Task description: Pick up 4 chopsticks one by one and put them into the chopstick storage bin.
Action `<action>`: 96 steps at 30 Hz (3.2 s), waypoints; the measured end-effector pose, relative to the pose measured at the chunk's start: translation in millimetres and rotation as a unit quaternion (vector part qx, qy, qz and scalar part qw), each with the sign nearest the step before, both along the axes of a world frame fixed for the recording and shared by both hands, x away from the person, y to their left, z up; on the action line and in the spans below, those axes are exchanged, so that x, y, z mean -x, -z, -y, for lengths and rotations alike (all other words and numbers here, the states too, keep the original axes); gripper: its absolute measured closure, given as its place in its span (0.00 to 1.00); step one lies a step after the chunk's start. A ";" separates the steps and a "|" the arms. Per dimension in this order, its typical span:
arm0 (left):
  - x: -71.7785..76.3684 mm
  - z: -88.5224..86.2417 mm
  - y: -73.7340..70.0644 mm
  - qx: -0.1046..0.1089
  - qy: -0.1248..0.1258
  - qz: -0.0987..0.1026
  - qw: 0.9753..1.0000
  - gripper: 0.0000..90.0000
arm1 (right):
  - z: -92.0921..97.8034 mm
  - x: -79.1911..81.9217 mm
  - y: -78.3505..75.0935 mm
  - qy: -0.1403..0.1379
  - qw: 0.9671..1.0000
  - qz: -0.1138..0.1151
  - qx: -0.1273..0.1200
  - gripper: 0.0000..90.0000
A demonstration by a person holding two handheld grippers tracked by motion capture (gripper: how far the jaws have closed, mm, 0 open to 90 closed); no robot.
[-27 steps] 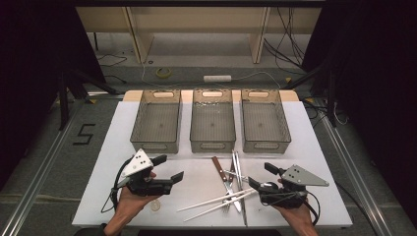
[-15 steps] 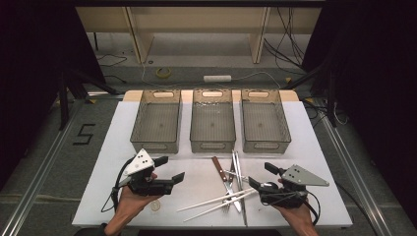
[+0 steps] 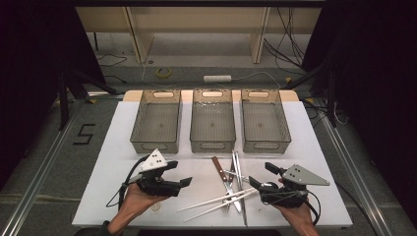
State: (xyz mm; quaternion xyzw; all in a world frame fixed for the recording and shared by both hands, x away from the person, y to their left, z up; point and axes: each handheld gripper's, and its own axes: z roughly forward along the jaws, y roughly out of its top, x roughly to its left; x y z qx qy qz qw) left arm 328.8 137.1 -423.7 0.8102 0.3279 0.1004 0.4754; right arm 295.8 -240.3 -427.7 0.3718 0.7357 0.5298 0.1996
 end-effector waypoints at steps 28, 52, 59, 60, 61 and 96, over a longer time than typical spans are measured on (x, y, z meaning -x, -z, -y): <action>-4.5 86.6 32.4 -0.143 0.136 -0.106 0.975 0.59 | 1.4 -0.9 -0.1 -0.004 1.000 -0.002 -0.001 0.28; -4.2 99.9 44.0 -0.189 0.172 -0.103 0.961 0.76 | 1.2 -0.7 -0.2 -0.004 1.000 -0.001 -0.002 0.29; -3.2 103.4 46.5 -0.203 0.177 -0.099 0.958 0.79 | 0.9 -0.6 -0.2 -0.004 1.000 -0.001 -0.001 0.29; -3.1 103.7 46.6 -0.204 0.178 -0.099 0.958 0.80 | 0.8 -0.5 -0.2 -0.003 1.000 -0.001 -0.002 0.29; -2.8 104.5 46.8 -0.206 0.178 -0.098 0.957 0.81 | 1.0 -0.6 -0.2 -0.004 1.000 -0.001 -0.002 0.29; 1.2 100.0 32.2 -0.205 0.186 -0.019 0.961 0.93 | 1.4 -0.1 -0.9 -0.004 1.000 0.000 -0.002 0.29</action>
